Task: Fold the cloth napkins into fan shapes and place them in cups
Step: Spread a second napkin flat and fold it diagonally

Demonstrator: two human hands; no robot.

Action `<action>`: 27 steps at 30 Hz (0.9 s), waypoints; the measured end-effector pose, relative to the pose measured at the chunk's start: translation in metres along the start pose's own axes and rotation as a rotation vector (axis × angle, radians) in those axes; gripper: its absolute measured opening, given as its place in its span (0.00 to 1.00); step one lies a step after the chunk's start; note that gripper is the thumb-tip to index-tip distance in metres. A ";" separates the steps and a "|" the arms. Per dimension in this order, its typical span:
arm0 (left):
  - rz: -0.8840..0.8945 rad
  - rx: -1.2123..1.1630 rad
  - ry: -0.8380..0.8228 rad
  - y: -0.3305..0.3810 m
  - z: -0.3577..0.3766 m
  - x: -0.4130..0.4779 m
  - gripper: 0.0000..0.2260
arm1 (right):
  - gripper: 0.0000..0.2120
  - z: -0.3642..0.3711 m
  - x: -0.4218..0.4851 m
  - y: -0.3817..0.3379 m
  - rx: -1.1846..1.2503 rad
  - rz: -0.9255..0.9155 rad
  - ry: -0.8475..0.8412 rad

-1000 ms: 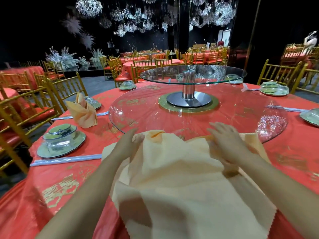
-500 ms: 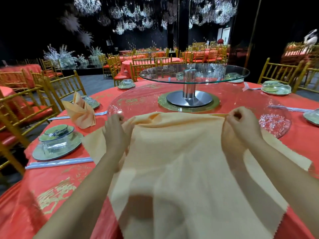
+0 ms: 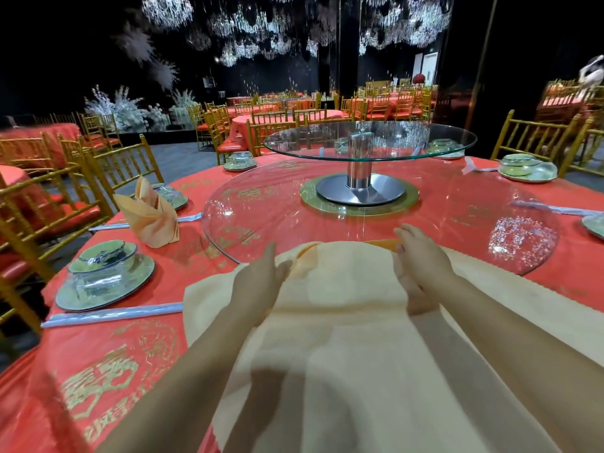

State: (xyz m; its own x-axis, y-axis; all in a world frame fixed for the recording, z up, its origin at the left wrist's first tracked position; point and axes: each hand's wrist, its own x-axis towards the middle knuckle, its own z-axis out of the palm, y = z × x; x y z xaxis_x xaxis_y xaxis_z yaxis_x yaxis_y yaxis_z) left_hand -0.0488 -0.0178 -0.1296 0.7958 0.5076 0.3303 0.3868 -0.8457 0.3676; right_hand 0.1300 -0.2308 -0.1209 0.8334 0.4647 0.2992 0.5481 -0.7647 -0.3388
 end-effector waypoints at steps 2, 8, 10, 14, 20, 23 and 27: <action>-0.015 0.051 -0.028 0.008 -0.005 0.010 0.25 | 0.18 0.002 0.008 -0.007 -0.012 0.026 -0.065; -0.116 -0.093 -0.193 0.007 0.004 0.036 0.08 | 0.14 0.007 0.017 -0.018 -0.038 0.115 -0.071; -0.051 -0.179 -0.100 0.007 0.003 0.034 0.08 | 0.13 0.006 0.019 -0.016 -0.097 0.116 -0.056; 0.046 -0.244 0.150 0.007 -0.005 0.031 0.03 | 0.09 0.008 0.030 -0.010 0.042 0.185 0.021; -0.150 -0.291 0.405 -0.009 -0.018 0.043 0.03 | 0.12 -0.012 0.051 0.000 1.091 0.479 0.208; -0.235 -0.237 0.361 -0.012 -0.010 0.045 0.03 | 0.06 -0.008 0.052 0.007 1.159 0.544 0.186; -0.134 -0.131 0.194 -0.011 0.007 0.035 0.15 | 0.32 0.013 0.036 0.017 0.764 0.342 -0.026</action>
State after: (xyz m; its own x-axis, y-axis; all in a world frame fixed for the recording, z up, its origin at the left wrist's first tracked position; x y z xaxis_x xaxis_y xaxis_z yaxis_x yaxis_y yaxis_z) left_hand -0.0216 0.0082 -0.1281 0.6325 0.6464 0.4267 0.4093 -0.7466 0.5244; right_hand 0.1704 -0.2211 -0.1271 0.9587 0.2794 0.0531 0.1549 -0.3566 -0.9213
